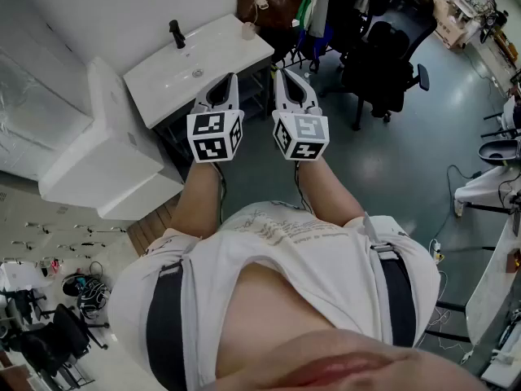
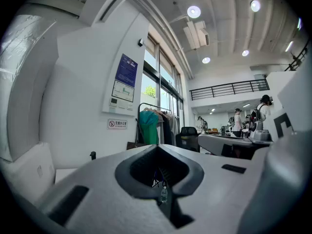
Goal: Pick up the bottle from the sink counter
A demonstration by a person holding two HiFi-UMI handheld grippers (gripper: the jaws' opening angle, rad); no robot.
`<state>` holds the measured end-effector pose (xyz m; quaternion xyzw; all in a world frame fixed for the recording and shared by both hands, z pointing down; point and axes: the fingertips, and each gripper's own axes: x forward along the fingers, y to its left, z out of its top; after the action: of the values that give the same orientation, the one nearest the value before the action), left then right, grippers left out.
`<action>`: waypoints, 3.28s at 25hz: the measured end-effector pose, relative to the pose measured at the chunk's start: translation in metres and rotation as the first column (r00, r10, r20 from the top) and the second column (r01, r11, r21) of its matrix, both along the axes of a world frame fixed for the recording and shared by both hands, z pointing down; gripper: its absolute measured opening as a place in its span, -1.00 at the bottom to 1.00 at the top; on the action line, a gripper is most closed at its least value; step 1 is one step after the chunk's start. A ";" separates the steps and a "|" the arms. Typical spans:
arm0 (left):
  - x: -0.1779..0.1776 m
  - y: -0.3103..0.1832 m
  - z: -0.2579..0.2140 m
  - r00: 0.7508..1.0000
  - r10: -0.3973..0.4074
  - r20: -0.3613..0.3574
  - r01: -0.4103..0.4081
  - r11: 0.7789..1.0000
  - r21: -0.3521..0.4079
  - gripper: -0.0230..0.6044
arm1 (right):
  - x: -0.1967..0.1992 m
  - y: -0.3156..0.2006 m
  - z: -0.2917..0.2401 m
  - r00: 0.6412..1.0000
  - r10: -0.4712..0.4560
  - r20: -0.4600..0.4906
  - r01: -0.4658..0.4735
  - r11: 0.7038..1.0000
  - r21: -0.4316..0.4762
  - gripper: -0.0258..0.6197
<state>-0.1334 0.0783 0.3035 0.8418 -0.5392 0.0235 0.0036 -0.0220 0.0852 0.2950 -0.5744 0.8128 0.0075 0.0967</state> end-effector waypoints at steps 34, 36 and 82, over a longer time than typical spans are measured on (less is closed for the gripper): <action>0.088 -0.048 0.037 0.997 -0.061 0.038 0.063 0.997 -0.045 -0.86 | 0.067 -0.055 0.035 0.992 -0.127 0.003 0.127 0.990 -0.056 -0.84; 0.088 -0.055 0.040 0.997 -0.066 0.038 0.068 0.996 -0.052 -0.86 | 0.068 -0.062 0.038 0.991 -0.132 0.002 0.132 0.989 -0.063 -0.84; 0.015 -0.375 0.055 0.999 -0.009 0.034 0.012 0.996 -0.087 -0.86 | -0.007 -0.366 0.038 0.993 -0.098 -0.063 0.094 0.994 -0.057 -0.84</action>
<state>-0.1185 -0.2966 0.3587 0.8375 -0.5421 0.0613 0.0314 -0.0292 -0.2803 0.3329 -0.5365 0.8421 -0.0003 0.0546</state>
